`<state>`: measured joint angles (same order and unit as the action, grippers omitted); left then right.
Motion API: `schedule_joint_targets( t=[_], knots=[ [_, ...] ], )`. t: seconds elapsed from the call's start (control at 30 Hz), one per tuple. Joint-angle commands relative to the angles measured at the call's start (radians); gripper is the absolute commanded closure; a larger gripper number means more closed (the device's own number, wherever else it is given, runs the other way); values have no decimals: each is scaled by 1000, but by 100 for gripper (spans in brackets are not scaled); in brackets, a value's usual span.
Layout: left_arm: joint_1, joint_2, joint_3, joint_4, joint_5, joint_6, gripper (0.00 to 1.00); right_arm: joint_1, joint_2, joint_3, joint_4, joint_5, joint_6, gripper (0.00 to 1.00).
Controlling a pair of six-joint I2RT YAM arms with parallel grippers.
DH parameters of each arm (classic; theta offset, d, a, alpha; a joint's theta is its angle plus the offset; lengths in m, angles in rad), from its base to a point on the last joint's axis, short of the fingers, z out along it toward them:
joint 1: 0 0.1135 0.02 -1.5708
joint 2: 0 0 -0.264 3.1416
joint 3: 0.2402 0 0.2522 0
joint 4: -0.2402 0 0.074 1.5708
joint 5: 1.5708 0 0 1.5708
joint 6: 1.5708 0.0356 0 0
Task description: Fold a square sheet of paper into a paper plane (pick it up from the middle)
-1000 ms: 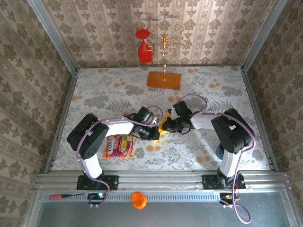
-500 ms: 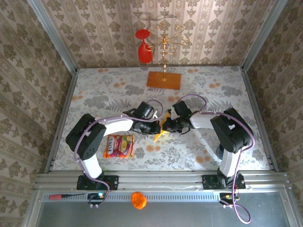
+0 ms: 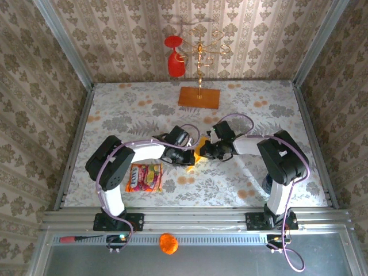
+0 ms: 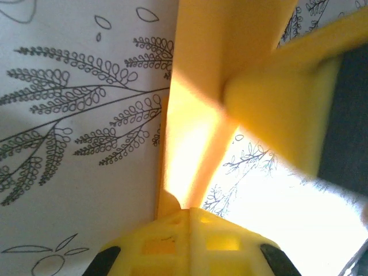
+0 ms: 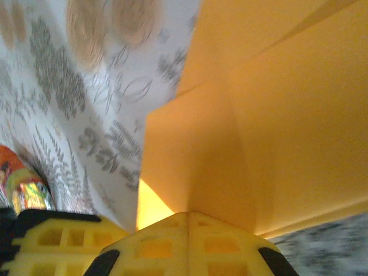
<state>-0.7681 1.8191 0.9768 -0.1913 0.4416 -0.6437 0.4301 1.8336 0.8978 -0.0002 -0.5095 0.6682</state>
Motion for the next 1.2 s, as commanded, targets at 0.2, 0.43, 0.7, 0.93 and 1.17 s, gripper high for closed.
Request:
schedule_joint_targets(
  t=[0.2,0.43,0.7,0.93,1.17],
  knots=[
    [-13,-7,-25,-112,-47,7,100,-208,11,65,-41,52,-18,100],
    [15,-84,58,-40,-29,-18,93,-223,-161,81,-184,166,-65,100],
    [115,-266,-9,47,-63,-54,67,-154,-316,96,-384,273,-40,68],
    [244,-436,-120,-48,-165,43,46,31,-279,206,-567,434,-11,49],
    [371,-580,-220,-90,-208,104,24,198,-134,348,-662,624,77,33]
  ],
)
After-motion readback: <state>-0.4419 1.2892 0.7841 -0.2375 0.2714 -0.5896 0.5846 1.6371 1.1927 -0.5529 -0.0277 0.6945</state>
